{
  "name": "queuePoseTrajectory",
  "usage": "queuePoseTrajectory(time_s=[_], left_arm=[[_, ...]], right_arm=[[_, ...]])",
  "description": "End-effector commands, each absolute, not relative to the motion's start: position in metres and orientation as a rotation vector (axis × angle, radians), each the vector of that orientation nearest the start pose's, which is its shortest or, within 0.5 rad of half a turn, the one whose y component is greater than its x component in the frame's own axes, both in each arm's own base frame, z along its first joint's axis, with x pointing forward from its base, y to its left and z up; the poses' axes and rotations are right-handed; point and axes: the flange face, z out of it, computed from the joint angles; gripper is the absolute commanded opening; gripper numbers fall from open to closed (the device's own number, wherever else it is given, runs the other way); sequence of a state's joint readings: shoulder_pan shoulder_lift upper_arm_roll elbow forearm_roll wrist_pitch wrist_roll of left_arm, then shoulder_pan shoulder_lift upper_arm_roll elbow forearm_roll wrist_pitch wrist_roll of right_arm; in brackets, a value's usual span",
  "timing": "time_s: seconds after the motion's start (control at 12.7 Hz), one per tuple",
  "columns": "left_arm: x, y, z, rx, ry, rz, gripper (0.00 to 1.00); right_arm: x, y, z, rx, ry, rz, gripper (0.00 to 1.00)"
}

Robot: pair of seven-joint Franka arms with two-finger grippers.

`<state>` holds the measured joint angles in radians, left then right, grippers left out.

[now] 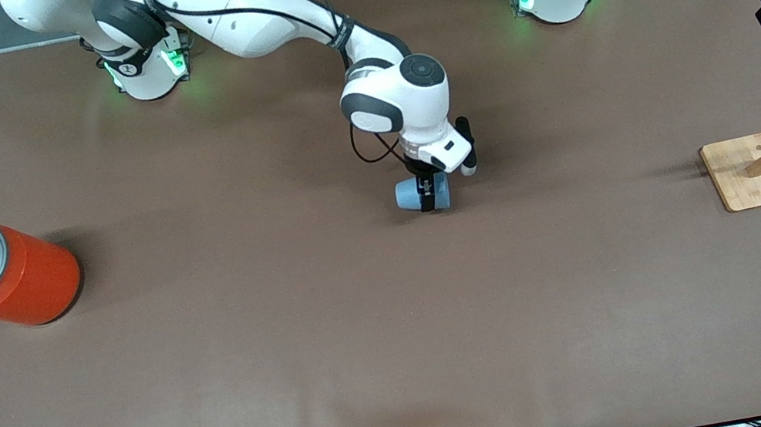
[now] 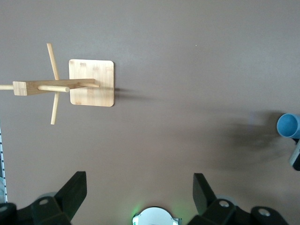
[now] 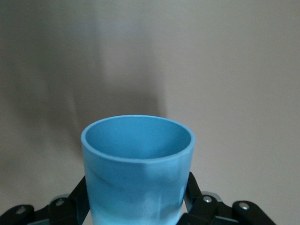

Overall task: Flip cup
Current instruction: 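Tip the blue cup onto its side and open the right gripper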

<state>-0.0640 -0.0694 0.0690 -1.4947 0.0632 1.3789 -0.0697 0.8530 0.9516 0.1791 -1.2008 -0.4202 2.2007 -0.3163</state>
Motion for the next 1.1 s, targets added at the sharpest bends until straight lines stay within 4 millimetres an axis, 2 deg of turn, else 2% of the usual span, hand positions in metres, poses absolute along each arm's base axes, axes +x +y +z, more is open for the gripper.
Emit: queuePoseTrajectory(time_s=[0.0, 0.24, 0.32, 0.39, 0.47, 0.63, 1.02], left_arm=[[0.509, 0.013, 0.686, -3.066, -0.129, 0.063, 1.0], [0.511, 0.011, 0.684, -3.066, -0.128, 0.062, 1.0], [0.511, 0.01, 0.684, -3.065, -0.128, 0.062, 1.0], [0.511, 0.008, 0.684, -3.065, -0.124, 0.062, 1.0], [0.511, 0.008, 0.684, -3.066, -0.121, 0.059, 1.0], [0.511, 0.004, 0.685, -3.066, -0.11, 0.057, 1.0], [0.51, 0.001, 0.686, -3.066, -0.094, 0.057, 1.0]], right_arm=[[0.44, 0.635, 0.203, -2.425, -2.268, -0.24, 0.13], [0.432, 0.635, 0.19, -2.473, -2.221, -0.211, 0.19], [0.432, 0.635, 0.192, -2.475, -2.217, -0.215, 0.24], [0.435, 0.634, 0.195, -2.477, -2.211, -0.224, 0.38], [0.441, 0.63, 0.198, -2.483, -2.205, -0.224, 0.99], [0.44, 0.631, 0.196, -2.486, -2.202, -0.223, 1.0], [0.44, 0.633, 0.218, -2.487, -2.186, -0.246, 1.0]])
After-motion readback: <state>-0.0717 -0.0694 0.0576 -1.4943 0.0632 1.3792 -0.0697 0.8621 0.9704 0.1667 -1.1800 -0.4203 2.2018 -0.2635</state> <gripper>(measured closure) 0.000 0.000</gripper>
